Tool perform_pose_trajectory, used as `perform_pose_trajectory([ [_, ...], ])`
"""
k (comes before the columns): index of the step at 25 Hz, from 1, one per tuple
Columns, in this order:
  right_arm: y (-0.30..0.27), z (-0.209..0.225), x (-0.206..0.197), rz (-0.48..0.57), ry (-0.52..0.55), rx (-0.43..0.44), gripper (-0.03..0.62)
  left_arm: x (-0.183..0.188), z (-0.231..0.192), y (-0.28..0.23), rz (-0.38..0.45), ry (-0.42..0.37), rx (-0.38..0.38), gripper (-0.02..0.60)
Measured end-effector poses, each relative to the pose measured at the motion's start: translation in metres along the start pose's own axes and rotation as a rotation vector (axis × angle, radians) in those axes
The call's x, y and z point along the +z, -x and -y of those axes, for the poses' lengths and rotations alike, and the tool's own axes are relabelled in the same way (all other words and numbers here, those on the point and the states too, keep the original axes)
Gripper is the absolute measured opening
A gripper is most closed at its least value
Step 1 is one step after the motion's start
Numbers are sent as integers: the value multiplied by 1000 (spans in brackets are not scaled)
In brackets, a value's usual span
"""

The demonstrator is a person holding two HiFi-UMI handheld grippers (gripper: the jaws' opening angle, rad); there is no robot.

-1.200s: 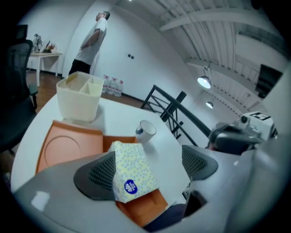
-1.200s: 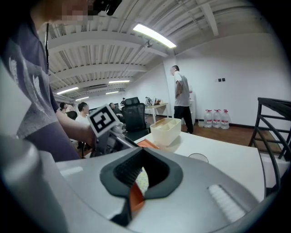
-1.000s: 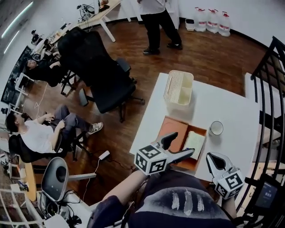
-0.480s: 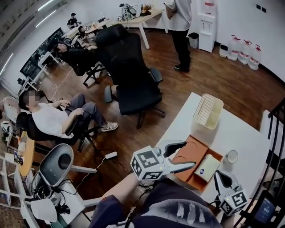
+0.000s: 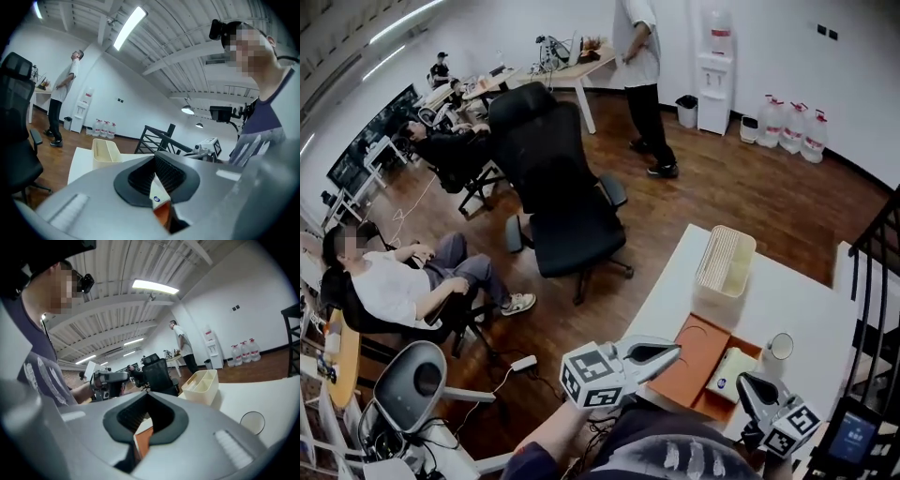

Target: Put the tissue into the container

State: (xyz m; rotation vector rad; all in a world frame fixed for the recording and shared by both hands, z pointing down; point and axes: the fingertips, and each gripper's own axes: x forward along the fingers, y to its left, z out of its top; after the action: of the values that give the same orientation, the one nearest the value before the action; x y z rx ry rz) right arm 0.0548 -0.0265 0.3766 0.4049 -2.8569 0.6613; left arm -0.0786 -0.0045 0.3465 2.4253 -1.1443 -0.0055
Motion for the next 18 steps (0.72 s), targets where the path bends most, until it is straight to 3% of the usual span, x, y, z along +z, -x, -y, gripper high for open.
perform_pose_trajectory([
  [7, -6, -18, -3, 4, 9, -5, 3, -23, 13, 5, -48, -23, -16, 14],
  [18, 2, -29, -9, 42, -6, -44, 3, -26, 28, 3, -92, -60, -83, 14],
])
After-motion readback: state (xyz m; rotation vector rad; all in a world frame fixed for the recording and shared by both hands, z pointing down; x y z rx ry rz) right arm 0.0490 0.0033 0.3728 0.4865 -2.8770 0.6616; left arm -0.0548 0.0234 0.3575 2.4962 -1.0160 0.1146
